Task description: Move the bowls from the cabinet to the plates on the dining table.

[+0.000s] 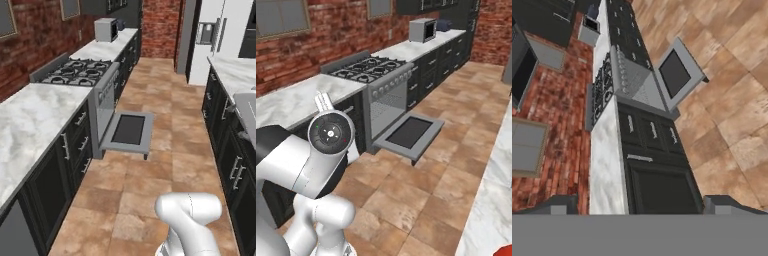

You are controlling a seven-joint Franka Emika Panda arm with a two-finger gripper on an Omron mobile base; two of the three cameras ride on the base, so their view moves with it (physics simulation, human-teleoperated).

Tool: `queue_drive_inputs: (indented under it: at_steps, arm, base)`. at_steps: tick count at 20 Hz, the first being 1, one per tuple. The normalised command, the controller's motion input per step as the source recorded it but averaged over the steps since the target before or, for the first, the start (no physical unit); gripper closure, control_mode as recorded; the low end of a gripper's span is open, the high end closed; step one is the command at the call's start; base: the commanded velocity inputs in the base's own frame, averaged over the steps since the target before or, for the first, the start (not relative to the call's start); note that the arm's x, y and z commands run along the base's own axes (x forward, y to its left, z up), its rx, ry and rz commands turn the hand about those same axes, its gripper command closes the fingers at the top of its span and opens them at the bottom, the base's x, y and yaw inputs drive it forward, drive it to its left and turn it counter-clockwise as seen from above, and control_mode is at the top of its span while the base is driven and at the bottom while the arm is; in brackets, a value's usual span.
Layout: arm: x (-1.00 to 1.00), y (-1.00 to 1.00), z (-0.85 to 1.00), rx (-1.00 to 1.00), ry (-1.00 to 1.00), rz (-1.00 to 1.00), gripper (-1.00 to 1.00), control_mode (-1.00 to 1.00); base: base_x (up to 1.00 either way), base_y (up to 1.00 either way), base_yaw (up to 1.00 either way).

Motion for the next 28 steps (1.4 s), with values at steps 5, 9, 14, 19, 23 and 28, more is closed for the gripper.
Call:
queue_drive_inputs:
  at_steps: [5,9,14,19,23,28]
  arm:
    - [0.00,0.00,0.00,0.00,0.00,0.00,-1.00,1.00]
    - [0.00,0.00,0.00,0.00,0.00,0.00,-1.00,1.00]
    - [0.00,0.00,0.00,0.00,0.00,0.00,-1.00,1.00]
    - [0.00,0.00,0.00,0.00,0.00,0.00,-1.00,1.00]
    - [0.00,0.00,0.00,0.00,0.00,0.00,-1.00,1.00]
    - [0.00,0.00,0.00,0.00,0.00,0.00,-1.00,1.00]
  base:
    - [0.00,-0.02,0.25]
    - [0.00,-0.02,0.25]
    - [0.00,-0.02,0.25]
    - [0.00,-0.02,0.25]
    - [0.00,-0.02,0.25]
    - [0.00,-0.02,0.25]
